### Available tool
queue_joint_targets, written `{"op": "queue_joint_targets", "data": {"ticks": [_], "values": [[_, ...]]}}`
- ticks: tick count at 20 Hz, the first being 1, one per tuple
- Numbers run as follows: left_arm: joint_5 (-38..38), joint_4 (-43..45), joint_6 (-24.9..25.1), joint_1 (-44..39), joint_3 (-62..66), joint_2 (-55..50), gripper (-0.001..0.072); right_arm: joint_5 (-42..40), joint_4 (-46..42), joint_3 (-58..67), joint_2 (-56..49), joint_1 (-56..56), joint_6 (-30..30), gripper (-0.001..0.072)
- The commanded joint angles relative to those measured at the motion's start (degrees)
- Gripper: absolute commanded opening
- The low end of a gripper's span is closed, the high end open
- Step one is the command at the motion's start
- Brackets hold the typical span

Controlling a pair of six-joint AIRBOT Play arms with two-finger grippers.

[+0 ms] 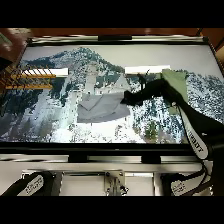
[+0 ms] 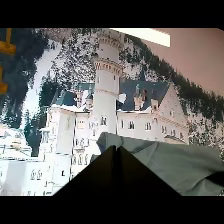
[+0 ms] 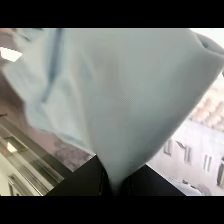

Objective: Fold the shirts.

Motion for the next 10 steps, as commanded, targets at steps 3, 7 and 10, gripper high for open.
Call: {"op": "queue_joint_targets", "data": {"ticks": [3, 7, 10], "values": [[0.0, 0.0, 0.0, 0.0, 0.0, -0.2, 0.0034, -8.8, 1.5, 27.3, 0.3, -7.5, 6.4, 0.0061], [0.0, 0.0, 0.0, 0.0, 0.0, -0.4, 0.0034, -6.4, 0.7, 37.4, 0.3, -13.7, 9.6, 0.006], [0.0, 0.0, 0.0, -0.1, 0.0, -0.4, 0.0034, -1.5, 0.4, 37.8, 0.2, -18.3, 9.5, 0.0061]]}}
